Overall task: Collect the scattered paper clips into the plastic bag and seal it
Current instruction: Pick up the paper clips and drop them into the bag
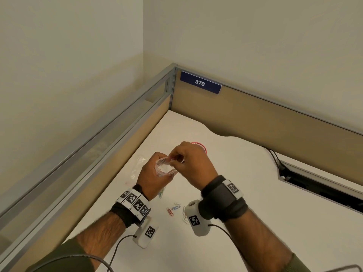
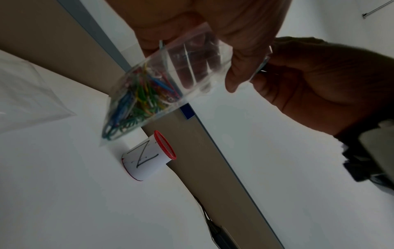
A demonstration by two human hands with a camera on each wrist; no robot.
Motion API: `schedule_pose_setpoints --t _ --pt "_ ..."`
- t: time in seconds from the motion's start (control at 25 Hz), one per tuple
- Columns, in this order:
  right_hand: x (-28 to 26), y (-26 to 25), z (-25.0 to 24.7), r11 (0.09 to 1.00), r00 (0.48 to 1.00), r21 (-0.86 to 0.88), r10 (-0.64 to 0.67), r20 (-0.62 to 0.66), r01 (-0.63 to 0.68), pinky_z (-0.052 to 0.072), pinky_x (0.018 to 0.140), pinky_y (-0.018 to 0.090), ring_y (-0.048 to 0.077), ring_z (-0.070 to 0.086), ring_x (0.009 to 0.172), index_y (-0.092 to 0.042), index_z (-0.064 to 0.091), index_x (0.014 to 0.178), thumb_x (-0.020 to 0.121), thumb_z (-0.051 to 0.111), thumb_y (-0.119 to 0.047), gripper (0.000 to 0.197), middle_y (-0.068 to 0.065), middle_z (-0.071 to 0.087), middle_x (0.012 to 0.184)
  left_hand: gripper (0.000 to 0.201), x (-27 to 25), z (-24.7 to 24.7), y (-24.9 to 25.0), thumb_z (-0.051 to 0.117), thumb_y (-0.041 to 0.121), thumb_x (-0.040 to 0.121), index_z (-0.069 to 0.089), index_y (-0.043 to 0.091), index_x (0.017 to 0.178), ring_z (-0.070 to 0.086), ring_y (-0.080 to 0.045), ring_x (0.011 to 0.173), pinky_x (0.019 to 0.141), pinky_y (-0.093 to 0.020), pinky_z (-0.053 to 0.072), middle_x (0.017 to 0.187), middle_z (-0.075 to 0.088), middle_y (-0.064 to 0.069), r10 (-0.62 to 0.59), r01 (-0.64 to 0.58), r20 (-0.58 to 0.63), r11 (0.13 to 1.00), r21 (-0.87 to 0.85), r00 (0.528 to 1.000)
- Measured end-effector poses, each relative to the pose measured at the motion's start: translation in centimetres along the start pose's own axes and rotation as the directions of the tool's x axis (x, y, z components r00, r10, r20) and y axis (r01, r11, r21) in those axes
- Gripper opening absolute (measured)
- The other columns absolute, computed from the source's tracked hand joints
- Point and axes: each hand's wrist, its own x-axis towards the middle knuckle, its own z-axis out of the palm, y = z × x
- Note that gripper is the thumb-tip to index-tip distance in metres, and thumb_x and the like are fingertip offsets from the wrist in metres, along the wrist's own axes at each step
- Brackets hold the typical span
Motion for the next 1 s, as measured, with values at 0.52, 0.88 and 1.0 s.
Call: schedule_pose_setpoints --t 0.52,0.88,1.0 --pt "-5.3 8.8 9.5 0.960 0.925 -0.186 0.255 0.281 -0.208 0.046 0.092 0.032 0.019 0.053 0.108 -0.020 0.065 0.106 0.087 0.064 -0.031 0.021 0.000 0.059 0.113 0.031 -0.7 -1.1 -0.3 0.080 0.011 0.080 0.060 0.016 0.102 0.064 -0.011 0.112 0.100 -0.026 0.049 0.106 0.071 0.004 -0.012 0.011 -0.021 0.998 -0.067 1.000" --pt "-6.2 10.2 15.8 0.944 0.897 -0.330 0.153 0.416 -0.008 0.048 0.079 0.040 0.032 0.051 0.102 -0.010 0.061 0.102 0.091 0.046 -0.012 0.019 0.011 0.055 0.108 0.034 -0.3 -1.9 -0.7 0.081 0.022 0.078 0.059 0.022 0.103 0.066 -0.014 0.111 0.100 -0.031 0.052 0.106 0.071 0.006 -0.005 0.004 -0.030 0.999 -0.039 1.000" --pt "-6.8 12.1 14.3 0.943 0.903 -0.324 0.201 0.379 -0.073 0.047 0.079 0.035 0.028 0.052 0.102 -0.012 0.062 0.098 0.091 0.046 -0.013 0.018 0.008 0.057 0.107 0.035 -0.1 -2.0 -1.2 0.079 0.029 0.075 0.059 0.023 0.102 0.065 -0.015 0.112 0.100 -0.036 0.052 0.107 0.071 0.007 -0.030 0.028 -0.035 0.998 -0.058 0.999"
